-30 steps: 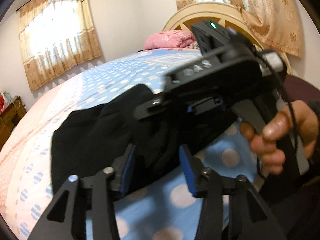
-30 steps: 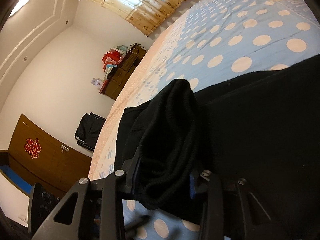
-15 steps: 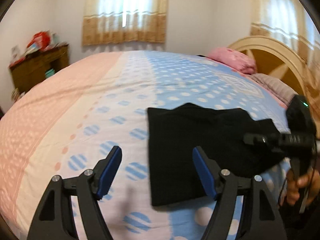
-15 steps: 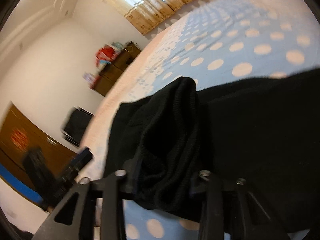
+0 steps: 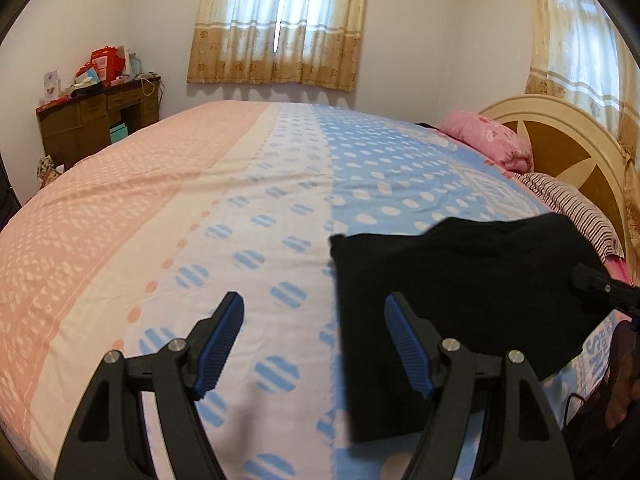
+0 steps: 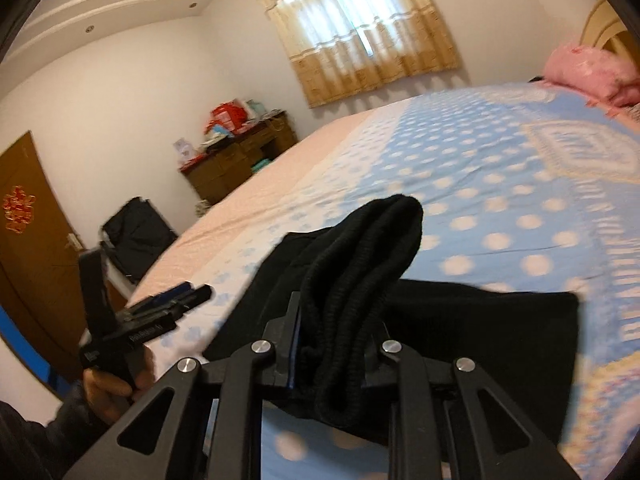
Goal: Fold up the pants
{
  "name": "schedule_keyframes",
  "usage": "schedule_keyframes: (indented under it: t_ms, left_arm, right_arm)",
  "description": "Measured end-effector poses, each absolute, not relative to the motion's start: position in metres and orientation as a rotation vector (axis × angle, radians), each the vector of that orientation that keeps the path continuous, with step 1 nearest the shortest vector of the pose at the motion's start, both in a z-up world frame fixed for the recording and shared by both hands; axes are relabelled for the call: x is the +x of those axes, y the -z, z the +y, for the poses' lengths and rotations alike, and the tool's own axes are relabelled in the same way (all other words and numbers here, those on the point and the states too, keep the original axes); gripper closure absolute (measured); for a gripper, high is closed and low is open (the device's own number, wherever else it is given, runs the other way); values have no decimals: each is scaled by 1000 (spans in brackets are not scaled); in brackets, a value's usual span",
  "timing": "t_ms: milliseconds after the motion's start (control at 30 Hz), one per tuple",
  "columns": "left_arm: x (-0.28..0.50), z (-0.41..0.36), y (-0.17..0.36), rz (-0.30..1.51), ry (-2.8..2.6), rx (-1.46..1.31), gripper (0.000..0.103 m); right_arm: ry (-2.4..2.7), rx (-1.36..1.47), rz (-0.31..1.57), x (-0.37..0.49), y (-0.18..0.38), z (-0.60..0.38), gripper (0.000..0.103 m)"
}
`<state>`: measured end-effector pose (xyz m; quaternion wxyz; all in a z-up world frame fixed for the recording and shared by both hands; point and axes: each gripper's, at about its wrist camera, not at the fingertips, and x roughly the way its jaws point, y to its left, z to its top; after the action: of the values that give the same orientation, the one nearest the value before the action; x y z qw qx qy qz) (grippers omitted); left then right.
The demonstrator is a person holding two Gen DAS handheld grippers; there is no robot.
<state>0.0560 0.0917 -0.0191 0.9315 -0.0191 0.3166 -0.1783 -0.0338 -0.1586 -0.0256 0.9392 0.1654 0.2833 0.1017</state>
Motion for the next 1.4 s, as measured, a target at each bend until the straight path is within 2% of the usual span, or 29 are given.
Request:
schedule_keyframes:
  t_ms: [233,400,800,900,1100,1267,1400]
  left_arm:
    - [60,52,18,652,418,2,27]
    - [63,17,26,696,428,58,27]
    - [57,-18,54,777,437,119,27]
    - [56,-17,57,786,426,113,25]
    - [56,-12,57,774,375,132,17]
    - [54,-2,56,776,344,123,17]
    - [50,5,54,763,288,138,17]
  right_arm:
    - [-105,347,620,-70,34,-216,82]
    - [-14,278,678,-76,55,-220,82]
    - [14,406,753,-74,98,-248,81]
    - [-9,464,744,-77,101,-254,76]
    - [62,632,660,-104,87,-282,68]
    - [145,492,586,-114,51,-266,68]
    - [-17,389,595,-79,37,-219,68]
